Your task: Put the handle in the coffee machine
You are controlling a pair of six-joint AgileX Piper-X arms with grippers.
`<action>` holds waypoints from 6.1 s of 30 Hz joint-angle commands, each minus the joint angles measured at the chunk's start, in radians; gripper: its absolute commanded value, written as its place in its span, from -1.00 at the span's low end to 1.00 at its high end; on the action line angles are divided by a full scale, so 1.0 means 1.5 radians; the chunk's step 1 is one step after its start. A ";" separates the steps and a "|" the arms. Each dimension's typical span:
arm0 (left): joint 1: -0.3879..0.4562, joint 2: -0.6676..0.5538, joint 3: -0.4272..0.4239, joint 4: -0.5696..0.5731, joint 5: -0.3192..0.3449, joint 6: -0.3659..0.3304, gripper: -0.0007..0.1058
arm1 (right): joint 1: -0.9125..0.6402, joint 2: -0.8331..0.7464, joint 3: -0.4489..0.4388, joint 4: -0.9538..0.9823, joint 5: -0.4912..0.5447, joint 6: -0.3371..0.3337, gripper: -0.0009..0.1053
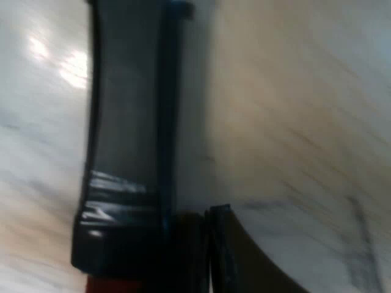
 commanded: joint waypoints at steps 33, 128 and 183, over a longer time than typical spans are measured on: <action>0.115 -0.037 -0.001 0.110 -0.015 0.003 0.17 | 0.024 0.066 0.000 -0.461 -0.057 0.146 -0.98; 0.115 -0.037 0.000 -0.015 -0.041 -0.016 0.17 | -0.118 0.099 -0.117 -0.213 -0.075 -0.097 0.77; 0.115 -0.037 0.026 -0.052 0.030 0.090 0.17 | -0.116 -0.105 -0.118 0.043 -0.075 0.029 -0.98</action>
